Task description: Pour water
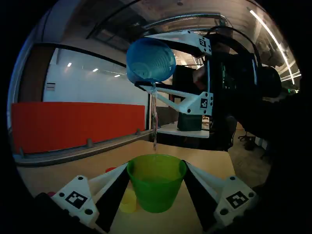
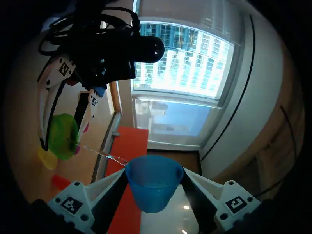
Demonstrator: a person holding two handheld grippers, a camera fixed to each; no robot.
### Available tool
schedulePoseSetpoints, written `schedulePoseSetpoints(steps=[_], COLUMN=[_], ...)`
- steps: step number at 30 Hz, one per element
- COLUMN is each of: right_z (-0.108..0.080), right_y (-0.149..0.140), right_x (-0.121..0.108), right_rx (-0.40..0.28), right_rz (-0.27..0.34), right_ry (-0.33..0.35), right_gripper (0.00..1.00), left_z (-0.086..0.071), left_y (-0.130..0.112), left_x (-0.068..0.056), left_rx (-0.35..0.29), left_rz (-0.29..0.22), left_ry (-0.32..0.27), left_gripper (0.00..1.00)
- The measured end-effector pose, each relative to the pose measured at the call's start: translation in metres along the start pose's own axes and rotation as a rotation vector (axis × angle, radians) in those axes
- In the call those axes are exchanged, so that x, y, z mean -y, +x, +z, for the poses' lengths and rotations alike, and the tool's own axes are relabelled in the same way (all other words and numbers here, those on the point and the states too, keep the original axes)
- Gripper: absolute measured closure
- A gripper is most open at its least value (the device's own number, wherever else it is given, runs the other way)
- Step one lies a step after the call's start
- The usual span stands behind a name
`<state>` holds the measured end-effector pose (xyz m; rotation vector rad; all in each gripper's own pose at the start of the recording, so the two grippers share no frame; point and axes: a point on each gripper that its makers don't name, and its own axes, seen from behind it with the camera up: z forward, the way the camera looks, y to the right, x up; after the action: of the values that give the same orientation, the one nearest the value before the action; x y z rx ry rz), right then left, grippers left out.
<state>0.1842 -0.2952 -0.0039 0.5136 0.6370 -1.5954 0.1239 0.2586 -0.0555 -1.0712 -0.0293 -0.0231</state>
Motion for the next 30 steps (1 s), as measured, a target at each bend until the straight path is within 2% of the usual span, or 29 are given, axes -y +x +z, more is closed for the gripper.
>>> schedulePoseSetpoints(steps=[9,18,27,30], right_z=[0.0,-0.001,0.0,0.001], right_y=[0.009,0.012,0.01,0.008], right_x=[0.0,0.003,0.002,0.001], right_rx=[-0.005,-0.005,-0.007,-0.009], right_rz=[-0.061,-0.078,-0.053,-0.02], right_ry=[-0.001,0.003,-0.002,-0.004], right_gripper=[0.08,0.08,0.08,0.08], left_z=[0.001,0.002,0.003,0.003], left_y=[0.001,0.003,0.003,0.003], left_x=[0.0,0.001,0.004,0.004], left_rx=[-0.003,-0.006,-0.009,-0.01], left_rz=[-0.005,-0.007,-0.012,-0.012], left_ry=[0.0,0.004,0.006,0.007], left_gripper=[0.12,0.12,0.12,0.12])
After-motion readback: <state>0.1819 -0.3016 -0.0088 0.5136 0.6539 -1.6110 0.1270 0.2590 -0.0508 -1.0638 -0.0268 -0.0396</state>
